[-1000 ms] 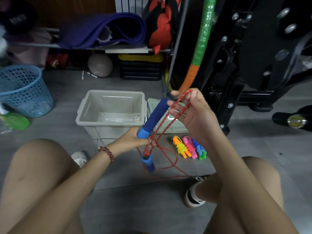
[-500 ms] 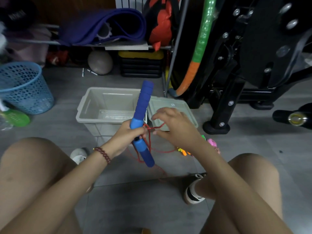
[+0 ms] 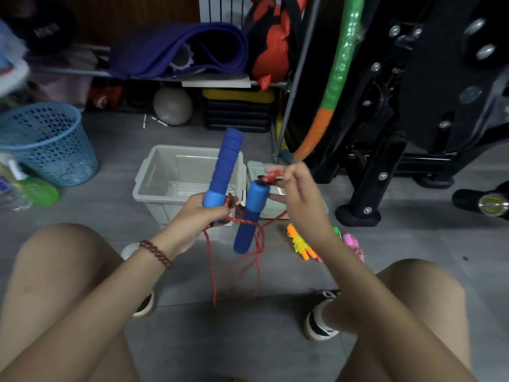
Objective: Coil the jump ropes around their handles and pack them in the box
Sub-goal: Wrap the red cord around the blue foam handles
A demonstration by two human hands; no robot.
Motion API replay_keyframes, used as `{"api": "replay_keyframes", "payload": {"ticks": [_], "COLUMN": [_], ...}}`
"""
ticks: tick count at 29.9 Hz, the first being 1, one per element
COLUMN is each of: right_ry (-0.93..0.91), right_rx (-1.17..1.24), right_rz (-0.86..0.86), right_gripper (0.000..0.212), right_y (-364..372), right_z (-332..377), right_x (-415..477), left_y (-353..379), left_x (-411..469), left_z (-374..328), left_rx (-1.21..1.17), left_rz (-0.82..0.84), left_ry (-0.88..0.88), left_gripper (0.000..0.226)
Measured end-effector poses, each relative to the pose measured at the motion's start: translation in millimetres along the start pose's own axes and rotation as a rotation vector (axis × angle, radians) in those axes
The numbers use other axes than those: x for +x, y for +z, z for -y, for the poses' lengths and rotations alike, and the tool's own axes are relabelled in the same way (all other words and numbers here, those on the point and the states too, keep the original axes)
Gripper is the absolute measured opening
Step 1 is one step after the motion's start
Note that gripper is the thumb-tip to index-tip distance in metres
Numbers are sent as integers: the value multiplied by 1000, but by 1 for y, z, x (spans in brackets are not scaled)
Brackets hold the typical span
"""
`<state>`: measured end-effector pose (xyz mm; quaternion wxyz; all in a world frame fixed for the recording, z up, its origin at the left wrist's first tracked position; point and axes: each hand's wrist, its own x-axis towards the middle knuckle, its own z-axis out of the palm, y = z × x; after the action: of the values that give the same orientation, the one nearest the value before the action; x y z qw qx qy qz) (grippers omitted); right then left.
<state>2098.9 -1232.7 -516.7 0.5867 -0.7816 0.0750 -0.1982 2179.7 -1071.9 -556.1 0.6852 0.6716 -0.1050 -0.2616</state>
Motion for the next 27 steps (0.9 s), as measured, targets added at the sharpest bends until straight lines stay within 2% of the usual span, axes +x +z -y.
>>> {"api": "replay_keyframes", "payload": {"ticks": [2,5,9,11,13,16,18,21,23,25,27], "right_ry": [142,245,389,460,537,547,529,536,518,380,0], "right_rx": [242,402,586,738,833,859,874,904,779,313,-203], "right_rz": [-42,-127,-226,-199,-208,-257,-276,-304,-267,-243,-200], "right_gripper": [24,24,25,25,28,30,28,25,20,11,49], "right_y": [-9,-18,-20,-18,-16,-10,-5,-5,-4,-5,-11], "right_z": [4,9,5,3,3,4,2,4,2,-3,-9], "right_x": [5,11,17,19,18,16,17,22,23,22,20], "left_y": [-4,-5,-10,-11,-5,12,19,25,29,29,25], "left_x": [0,1,6,7,2,-11,-15,-15,-15,-10,-3], "left_z": [4,9,21,21,13,1,-1,-4,-9,-13,-16], "left_rx": [23,108,643,725,499,-82,-193,-154,-138,-184,-190], "left_rz": [4,-46,-167,-178,-89,141,264,360,309,193,81], "left_ry": [-42,-14,227,322,293,59,-16,-7,-4,13,29], "left_gripper": [21,12,22,38,48,25,13,24,31,28,28]}}
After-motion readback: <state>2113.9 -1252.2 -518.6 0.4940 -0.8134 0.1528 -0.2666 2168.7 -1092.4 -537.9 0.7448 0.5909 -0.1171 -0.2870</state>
